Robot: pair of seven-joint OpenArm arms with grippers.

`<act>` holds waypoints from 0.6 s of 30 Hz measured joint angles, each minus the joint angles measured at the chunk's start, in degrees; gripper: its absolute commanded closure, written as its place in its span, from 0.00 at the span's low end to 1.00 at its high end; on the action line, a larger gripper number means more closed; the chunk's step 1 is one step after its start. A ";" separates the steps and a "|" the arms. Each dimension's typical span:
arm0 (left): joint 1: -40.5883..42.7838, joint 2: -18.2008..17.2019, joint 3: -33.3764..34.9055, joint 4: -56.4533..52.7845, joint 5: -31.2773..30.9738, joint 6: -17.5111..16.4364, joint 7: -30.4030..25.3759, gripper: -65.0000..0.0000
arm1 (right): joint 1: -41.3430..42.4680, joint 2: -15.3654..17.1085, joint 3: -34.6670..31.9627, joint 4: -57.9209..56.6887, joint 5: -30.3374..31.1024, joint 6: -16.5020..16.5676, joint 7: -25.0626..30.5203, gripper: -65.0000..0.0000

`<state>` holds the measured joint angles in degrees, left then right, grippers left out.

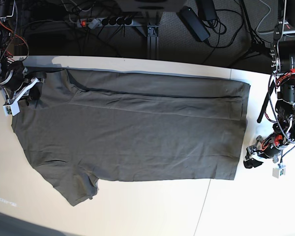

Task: Fold the T-shirt properly
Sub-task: 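Regrasp the folded edge corners with both grippers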

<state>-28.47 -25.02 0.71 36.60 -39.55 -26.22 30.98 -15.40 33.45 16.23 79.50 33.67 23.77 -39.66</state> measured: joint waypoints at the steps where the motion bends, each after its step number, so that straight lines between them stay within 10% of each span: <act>1: -0.22 0.42 -0.02 -0.02 0.09 -0.02 0.37 0.44 | 0.00 0.00 0.00 0.00 0.00 0.00 0.02 1.00; 14: -1.05 6.62 -0.02 0.15 3.32 -0.85 -0.07 0.45 | 0.00 0.00 0.00 0.00 -0.02 0.00 -0.02 1.00; 18: -1.07 6.78 -0.02 0.13 6.27 -1.07 -0.35 0.80 | 0.02 0.00 0.00 0.00 -0.02 0.00 -0.02 1.00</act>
<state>-29.54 -18.24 0.69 36.73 -33.28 -27.29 30.63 -15.38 33.45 16.23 79.50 33.65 23.77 -39.68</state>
